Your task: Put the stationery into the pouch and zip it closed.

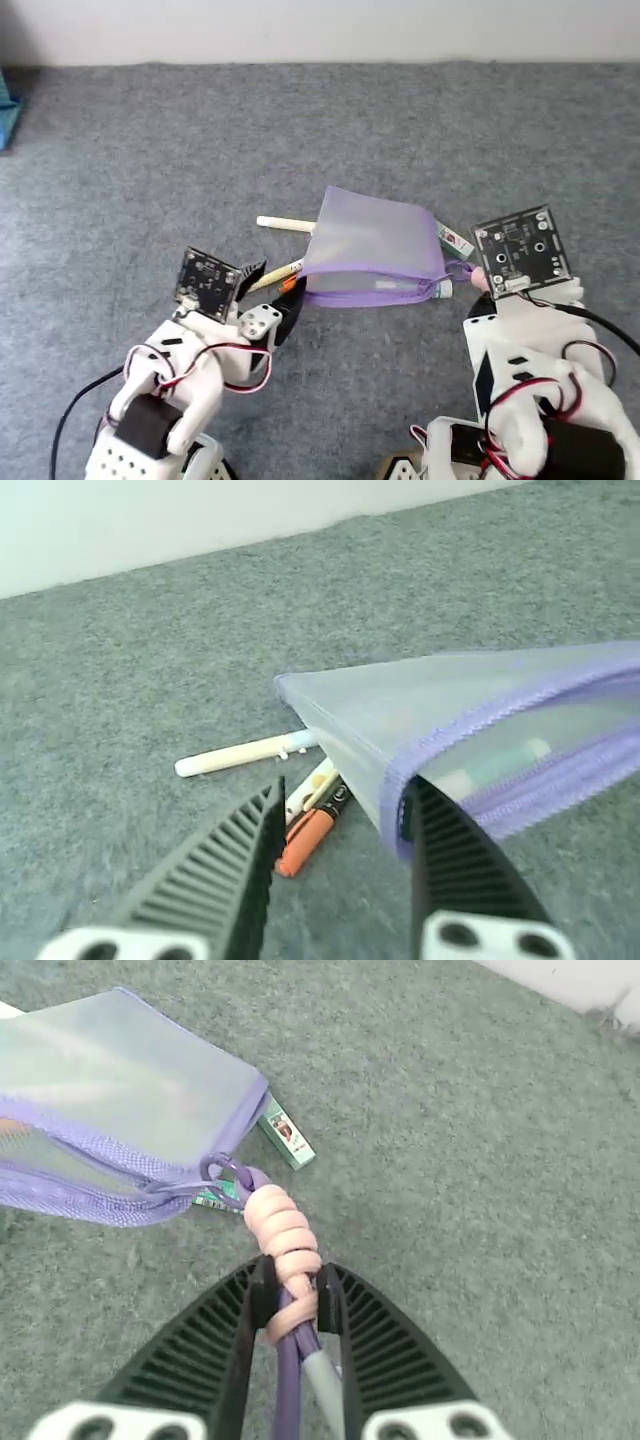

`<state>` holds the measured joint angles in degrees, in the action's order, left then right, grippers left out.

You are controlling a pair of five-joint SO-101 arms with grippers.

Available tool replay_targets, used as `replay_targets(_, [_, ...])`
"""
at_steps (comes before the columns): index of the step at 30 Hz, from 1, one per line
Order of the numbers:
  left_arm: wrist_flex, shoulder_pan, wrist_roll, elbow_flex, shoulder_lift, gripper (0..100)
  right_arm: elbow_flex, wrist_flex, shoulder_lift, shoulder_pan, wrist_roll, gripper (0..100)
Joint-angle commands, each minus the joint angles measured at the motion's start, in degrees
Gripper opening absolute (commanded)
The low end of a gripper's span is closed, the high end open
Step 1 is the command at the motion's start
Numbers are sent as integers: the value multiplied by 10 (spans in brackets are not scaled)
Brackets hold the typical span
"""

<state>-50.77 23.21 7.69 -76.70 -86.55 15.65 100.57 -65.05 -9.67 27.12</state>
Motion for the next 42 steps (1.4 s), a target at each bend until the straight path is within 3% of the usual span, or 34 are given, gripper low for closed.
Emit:
replay_targets(1, [50, 7, -6, -17, -2, 192, -5, 19, 2, -4, 4, 7])
replay_targets(11, [69, 66, -5, -53, -2, 182, -6, 19, 2, 69, -33, 7])
replay_targets(21, [117, 65, -13, -90, -2, 11, -6, 20, 2, 73, -37, 7])
replay_targets(27, [18, 56, -41, 4, -3, 13, -5, 0, 2, 76, -40, 7])
replay_targets(30, [-38, 11, -44, 74, -3, 13, -4, -60, 6, 77, -38, 7])
replay_targets(34, [-99, -57, -102, 158, -6, 13, -2, -143, 14, 83, -37, 7])
replay_targets(42, [-243, -134, -152, 294, -6, 13, -2, -205, 55, 208, -40, 8])
